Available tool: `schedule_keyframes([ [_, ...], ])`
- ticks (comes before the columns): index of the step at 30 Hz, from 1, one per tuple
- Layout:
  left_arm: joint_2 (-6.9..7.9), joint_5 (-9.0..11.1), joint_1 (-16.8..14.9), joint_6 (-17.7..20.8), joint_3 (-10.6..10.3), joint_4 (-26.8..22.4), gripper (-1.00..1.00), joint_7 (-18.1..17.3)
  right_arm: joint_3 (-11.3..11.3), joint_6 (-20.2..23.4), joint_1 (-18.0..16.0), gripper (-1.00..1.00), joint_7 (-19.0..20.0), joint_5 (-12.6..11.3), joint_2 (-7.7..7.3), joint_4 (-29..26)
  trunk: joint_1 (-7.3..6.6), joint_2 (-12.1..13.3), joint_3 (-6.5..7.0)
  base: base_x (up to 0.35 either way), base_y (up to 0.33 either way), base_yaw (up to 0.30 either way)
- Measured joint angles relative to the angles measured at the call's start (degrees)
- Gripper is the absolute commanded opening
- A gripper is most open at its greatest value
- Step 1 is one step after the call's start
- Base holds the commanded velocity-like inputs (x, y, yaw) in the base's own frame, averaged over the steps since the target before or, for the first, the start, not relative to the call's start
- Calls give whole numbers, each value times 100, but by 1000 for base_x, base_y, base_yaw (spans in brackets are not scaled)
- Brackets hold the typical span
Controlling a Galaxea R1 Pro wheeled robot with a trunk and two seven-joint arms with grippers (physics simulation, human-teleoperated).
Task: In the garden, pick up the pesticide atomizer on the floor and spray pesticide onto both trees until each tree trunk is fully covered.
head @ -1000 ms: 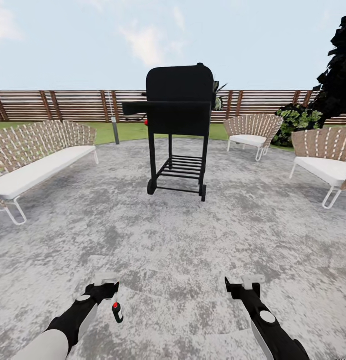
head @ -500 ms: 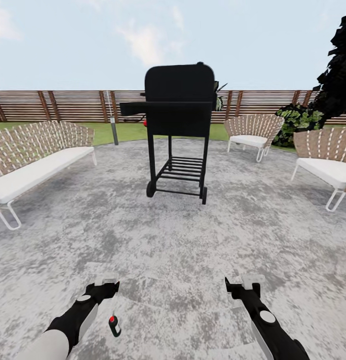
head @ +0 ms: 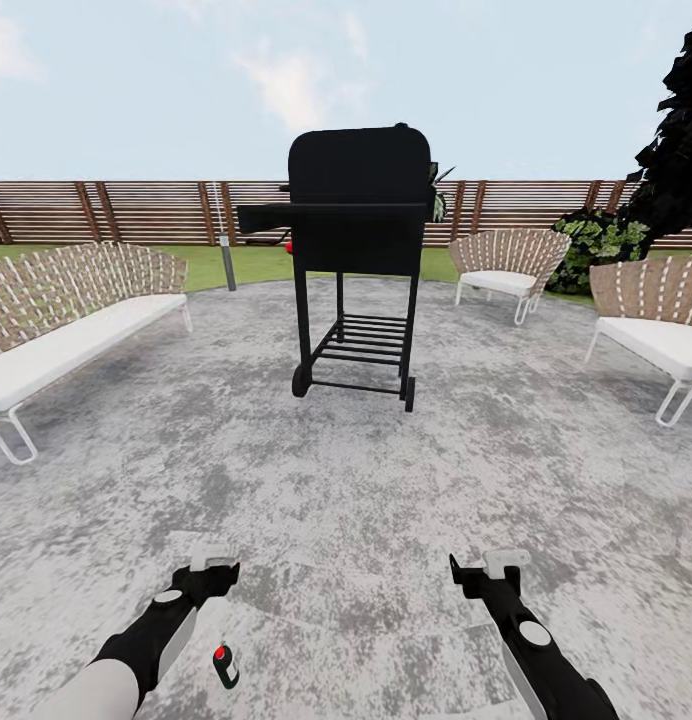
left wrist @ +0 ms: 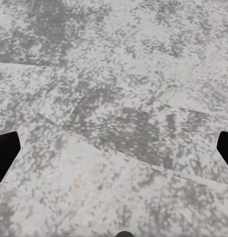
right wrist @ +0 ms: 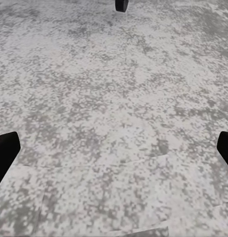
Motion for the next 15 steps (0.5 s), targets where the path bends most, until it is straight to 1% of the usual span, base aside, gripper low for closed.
schedule_keyframes([
  [1, 0, 0, 0, 1, 0, 3, 100, 0, 0, 0, 0, 100, 0, 0, 1, 0, 0, 0, 0, 0, 0, 0],
  [15, -2, 5, 0, 1, 2, 57, 100, 1, -7, 0, 0, 100, -7, 0, 1, -5, 36, -18, -310, 0, 0, 0],
])
